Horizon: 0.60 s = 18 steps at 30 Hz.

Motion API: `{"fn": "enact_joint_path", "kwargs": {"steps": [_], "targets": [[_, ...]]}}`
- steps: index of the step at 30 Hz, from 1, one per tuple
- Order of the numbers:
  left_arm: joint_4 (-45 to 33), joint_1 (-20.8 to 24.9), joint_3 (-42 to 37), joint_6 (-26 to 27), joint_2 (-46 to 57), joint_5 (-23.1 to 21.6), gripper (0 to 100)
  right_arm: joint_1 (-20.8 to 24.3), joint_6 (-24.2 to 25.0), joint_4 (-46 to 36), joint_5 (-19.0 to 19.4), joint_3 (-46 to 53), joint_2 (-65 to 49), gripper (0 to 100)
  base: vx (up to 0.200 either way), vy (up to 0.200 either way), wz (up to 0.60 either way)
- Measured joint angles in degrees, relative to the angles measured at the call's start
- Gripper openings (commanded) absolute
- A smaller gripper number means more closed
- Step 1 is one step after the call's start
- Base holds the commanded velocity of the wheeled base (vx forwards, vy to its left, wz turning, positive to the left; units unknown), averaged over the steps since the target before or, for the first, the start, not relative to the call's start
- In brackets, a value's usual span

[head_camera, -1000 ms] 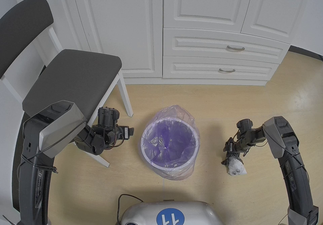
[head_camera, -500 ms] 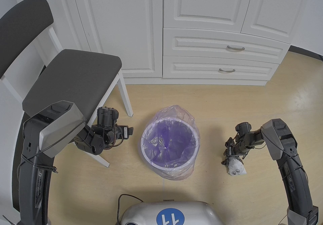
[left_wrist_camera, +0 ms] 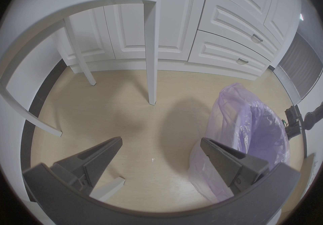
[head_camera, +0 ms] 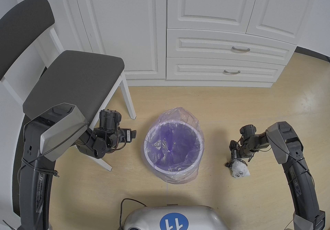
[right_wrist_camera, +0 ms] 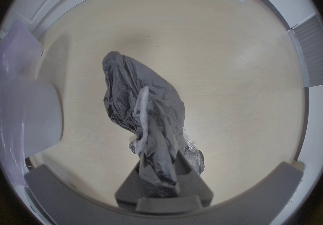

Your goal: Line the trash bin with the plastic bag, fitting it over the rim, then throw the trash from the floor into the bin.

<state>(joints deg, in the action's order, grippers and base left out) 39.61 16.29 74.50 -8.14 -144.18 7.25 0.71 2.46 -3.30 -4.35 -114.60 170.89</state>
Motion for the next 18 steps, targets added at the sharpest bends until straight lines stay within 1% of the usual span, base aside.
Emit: {"fn": "enact_joint_path", "kwargs": {"steps": [2,6,8,10,13,18], "targets": [[0.0,0.0,0.0,0.0,0.0,0.0,100,0.1,0.1,0.8,-1.8,0.0,0.0,0,0.0,0.0,0.0],[0.0,0.0,-0.1,0.0,0.0,0.0,100,0.3,0.6,2.0,-6.8,0.0,0.0,0,0.0,0.0,0.0],[0.0,0.0,-0.2,0.1,0.1,0.0,100,0.5,1.6,2.5,-9.9,0.0,-0.1,0,0.0,0.0,0.0],[0.0,0.0,-0.4,0.0,0.4,0.0,100,1.3,3.4,2.9,-12.1,0.0,-0.1,0,0.0,0.0,0.0],[0.2,0.0,-0.8,0.0,1.0,-0.1,100,2.6,5.9,3.1,-13.2,0.0,-0.1,0,0.0,0.0,0.0],[0.9,0.7,-1.6,0.0,1.5,-0.1,100,3.1,8.0,3.9,-13.1,0.0,-0.1,0,0.0,0.0,0.0]]}}
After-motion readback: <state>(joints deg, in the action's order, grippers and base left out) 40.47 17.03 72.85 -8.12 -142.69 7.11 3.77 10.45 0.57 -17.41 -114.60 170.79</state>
